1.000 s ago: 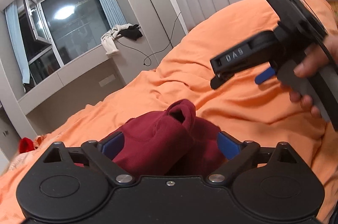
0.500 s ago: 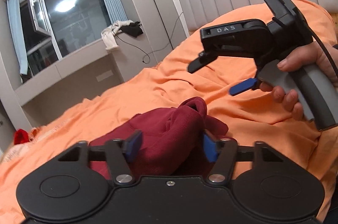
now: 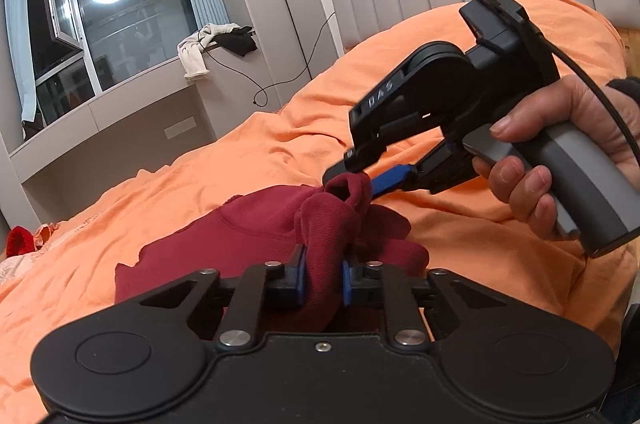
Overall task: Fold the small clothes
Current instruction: 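Fold the shirt over with the left gripper while the right gripper pinches the bundle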
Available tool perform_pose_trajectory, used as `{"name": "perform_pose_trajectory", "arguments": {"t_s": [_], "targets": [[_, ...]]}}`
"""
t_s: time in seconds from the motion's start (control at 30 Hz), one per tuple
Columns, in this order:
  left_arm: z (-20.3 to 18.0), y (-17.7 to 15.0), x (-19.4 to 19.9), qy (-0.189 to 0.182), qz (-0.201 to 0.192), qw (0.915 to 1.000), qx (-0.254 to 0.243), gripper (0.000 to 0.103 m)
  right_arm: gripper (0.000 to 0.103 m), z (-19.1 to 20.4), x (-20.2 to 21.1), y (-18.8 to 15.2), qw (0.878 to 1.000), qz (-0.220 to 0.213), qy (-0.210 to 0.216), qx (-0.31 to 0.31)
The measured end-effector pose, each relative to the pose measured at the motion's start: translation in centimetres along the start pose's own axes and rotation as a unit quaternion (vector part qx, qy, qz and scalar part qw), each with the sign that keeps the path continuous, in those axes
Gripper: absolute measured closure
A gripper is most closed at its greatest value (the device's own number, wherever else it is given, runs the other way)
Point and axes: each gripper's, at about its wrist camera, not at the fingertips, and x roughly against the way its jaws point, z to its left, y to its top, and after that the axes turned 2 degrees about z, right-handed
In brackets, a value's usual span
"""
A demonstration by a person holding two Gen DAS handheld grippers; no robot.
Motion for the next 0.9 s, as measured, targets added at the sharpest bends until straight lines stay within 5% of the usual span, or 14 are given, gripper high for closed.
{"name": "perform_pose_trajectory", "arguments": {"t_s": [0.13,0.3,0.67,0.8,0.9], "targets": [[-0.2,0.1,0.1,-0.005,-0.010,0.9999,0.012,0.090,0.092,1.1,1.1,-0.1,0.999,-0.023,-0.005,0.043],[-1.4,0.2,-0.2,-0.017,-0.015,0.9997,0.007,0.090,0.093,1.6,3.2,-0.1,0.996,-0.052,-0.018,0.077],[-1.6,-0.9,-1.2,-0.034,0.010,0.9993,0.013,0.082,0.092,-0.3,2.6,-1.0,0.995,-0.025,-0.056,0.079],[-1.4,-0.9,-1.0,-0.044,0.011,0.9987,0.021,0.077,0.081,-0.3,2.8,-1.1,0.995,-0.030,-0.060,0.078],[-1.8,-1.1,-0.8,-0.043,0.010,0.9990,0.013,0.073,0.059,-0.3,3.0,-0.9,0.995,-0.037,-0.060,0.075]]}}
